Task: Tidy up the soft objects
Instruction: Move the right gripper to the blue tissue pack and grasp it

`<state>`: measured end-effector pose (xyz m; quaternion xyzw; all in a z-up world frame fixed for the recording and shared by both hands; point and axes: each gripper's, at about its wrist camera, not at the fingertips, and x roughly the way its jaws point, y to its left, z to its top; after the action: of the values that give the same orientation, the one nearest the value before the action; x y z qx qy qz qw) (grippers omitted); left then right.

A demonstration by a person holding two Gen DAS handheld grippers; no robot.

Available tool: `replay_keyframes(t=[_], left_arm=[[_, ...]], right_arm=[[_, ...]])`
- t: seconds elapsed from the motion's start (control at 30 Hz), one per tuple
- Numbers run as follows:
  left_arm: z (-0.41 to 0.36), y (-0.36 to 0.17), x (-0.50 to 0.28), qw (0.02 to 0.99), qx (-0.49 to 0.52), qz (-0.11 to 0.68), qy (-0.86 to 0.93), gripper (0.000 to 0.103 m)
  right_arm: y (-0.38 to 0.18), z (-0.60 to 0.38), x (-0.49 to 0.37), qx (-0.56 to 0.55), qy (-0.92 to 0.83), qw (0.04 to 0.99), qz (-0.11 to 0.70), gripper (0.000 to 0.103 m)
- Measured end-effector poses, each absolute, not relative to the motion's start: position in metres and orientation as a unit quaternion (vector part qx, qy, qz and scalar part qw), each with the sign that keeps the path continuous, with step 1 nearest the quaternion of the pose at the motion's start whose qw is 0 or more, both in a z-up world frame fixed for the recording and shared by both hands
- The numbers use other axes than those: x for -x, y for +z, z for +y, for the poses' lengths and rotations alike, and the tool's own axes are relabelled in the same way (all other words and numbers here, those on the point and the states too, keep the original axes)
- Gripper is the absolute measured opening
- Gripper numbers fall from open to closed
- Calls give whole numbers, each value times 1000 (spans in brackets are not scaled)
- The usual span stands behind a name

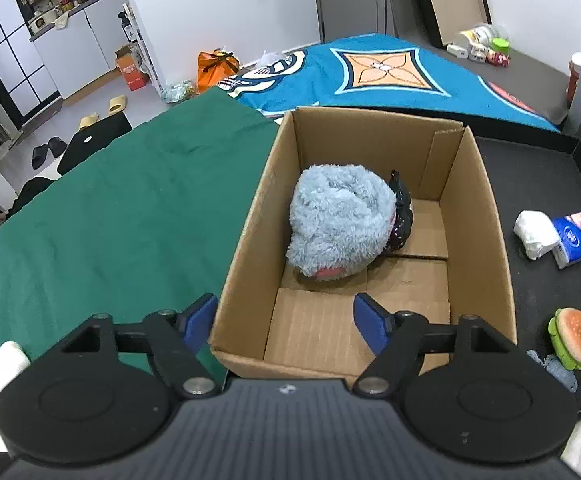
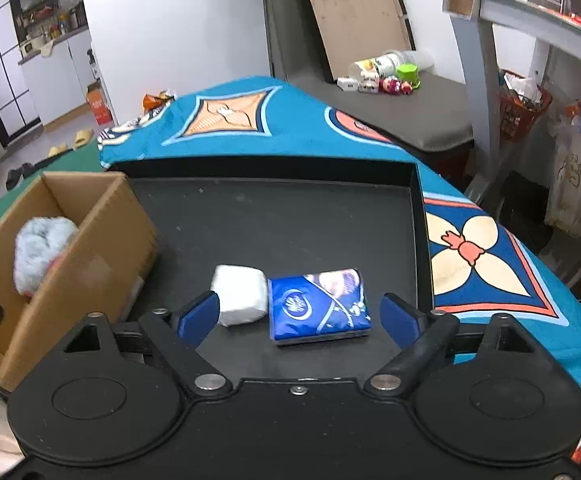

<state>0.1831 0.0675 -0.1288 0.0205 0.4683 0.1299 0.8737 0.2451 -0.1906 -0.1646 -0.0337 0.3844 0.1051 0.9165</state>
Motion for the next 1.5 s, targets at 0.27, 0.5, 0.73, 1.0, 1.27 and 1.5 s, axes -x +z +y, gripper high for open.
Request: replay_keyframes(t=[0.27, 0.5, 0.73, 1.0, 1.27, 1.5], left_arm=[[58, -134, -190, 859, -61, 489, 137, 78], [50, -142, -199, 845, -93, 505, 149, 80], [50, -144, -202, 835, -107, 515, 164, 80], [49, -143, -201, 834, -114, 513, 169, 80], [60, -136, -194, 842, -93, 502, 173, 80], [65, -132, -192, 849, -69, 495, 172, 80]], right_arm=[[-192, -202, -253, 29, 110, 913, 393, 91], [-208, -209, -258, 27, 110, 907, 405, 93], [-213, -213, -262, 6, 113, 908, 404, 93], [-212, -209, -261, 14, 114, 912, 395, 70], [-195, -216, -249, 6, 106, 913, 395, 70], [-181, -212, -244, 17, 107, 914, 391, 70]])
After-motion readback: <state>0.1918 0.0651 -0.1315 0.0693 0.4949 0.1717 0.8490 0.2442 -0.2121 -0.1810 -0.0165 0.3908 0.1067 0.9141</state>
